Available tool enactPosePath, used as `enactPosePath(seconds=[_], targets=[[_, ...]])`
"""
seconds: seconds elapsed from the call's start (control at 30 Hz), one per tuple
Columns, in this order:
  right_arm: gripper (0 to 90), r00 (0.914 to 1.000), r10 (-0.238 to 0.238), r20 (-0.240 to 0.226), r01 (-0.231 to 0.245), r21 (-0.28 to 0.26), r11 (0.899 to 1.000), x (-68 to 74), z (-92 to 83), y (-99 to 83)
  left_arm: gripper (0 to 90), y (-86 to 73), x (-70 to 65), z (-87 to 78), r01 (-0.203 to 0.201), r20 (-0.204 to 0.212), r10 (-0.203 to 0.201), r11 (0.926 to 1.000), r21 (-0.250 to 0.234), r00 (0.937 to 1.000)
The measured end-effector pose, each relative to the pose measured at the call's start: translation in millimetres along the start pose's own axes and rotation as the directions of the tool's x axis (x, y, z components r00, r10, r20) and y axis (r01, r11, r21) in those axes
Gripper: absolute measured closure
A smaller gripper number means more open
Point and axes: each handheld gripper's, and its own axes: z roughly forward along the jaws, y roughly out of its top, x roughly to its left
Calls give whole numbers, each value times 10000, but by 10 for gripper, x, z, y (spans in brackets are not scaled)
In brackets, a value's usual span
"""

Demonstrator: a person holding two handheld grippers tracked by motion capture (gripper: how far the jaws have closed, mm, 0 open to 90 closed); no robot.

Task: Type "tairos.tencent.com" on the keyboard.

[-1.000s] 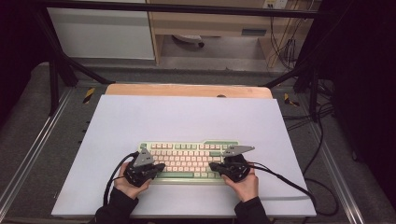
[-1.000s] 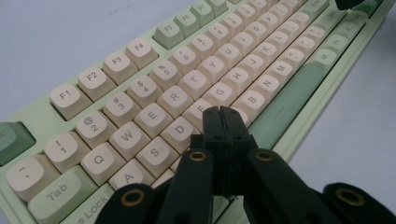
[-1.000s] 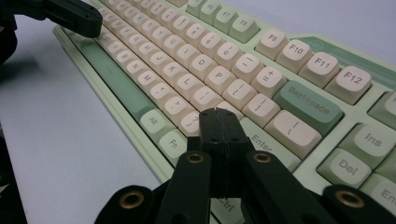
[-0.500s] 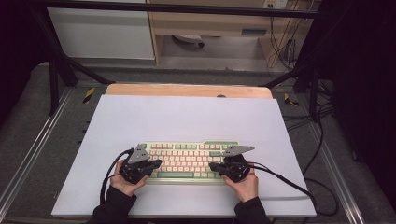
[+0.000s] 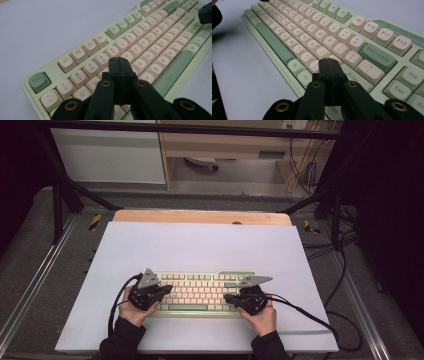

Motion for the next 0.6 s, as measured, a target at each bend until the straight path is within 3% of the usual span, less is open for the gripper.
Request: enactPosePath(seconds=[0.6], targets=[[900, 10000, 9, -34, -9, 3, 10000, -1, 14, -4, 900, -24, 11, 190, 163, -413, -153, 9996, 239, 9990]])
